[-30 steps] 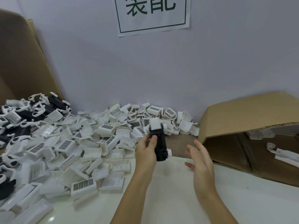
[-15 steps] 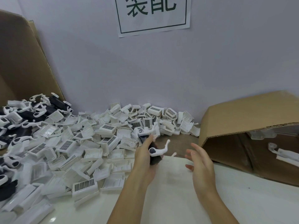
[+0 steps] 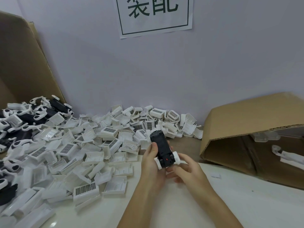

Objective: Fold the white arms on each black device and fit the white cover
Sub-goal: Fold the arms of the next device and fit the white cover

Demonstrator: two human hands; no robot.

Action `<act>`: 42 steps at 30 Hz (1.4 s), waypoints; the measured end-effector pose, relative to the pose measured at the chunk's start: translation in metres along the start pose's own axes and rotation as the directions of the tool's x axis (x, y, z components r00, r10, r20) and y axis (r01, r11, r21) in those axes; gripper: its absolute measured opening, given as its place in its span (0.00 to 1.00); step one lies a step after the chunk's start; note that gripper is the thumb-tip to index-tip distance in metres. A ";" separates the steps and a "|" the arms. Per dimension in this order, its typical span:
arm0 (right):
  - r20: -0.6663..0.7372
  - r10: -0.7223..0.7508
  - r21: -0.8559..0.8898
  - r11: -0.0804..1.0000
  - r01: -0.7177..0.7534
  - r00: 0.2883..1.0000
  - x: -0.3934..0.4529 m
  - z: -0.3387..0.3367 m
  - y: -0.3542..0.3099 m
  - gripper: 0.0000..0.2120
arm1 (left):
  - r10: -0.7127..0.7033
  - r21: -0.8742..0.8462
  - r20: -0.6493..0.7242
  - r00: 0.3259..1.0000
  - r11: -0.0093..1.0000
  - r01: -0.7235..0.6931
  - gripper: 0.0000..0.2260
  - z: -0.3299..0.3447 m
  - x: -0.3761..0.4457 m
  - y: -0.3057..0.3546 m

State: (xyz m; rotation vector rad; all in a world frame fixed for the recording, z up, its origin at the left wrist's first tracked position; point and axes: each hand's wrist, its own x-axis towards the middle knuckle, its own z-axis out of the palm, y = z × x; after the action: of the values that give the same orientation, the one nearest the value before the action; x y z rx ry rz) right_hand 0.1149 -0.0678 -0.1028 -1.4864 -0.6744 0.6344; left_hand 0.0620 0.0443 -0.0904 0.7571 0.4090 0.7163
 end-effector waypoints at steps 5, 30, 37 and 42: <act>-0.081 0.010 0.123 0.992 0.000 0.997 0.002 0.005 0.002 0.06 | 0.047 0.174 0.076 0.996 0.983 -0.060 0.09 0.003 -0.002 -0.012; -0.099 -0.014 0.054 0.998 0.020 0.995 0.008 0.004 0.013 0.09 | 0.078 0.239 0.135 0.988 0.965 -0.109 0.07 -0.005 0.008 -0.022; -0.111 -0.016 0.068 0.997 0.024 0.994 0.007 0.003 0.012 0.07 | 0.088 0.245 0.146 0.985 0.962 -0.123 0.06 -0.007 0.010 -0.024; -0.097 0.008 0.099 0.995 0.002 0.995 0.008 0.002 0.013 0.08 | 0.087 0.239 0.116 0.989 0.964 -0.113 0.06 -0.006 0.011 -0.024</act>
State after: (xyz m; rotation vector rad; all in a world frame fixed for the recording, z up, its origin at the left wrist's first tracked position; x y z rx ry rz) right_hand 0.1191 -0.0600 -0.1159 -1.4170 -0.5574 0.5855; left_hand 0.0767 0.0428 -0.1129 1.0506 0.3699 0.7252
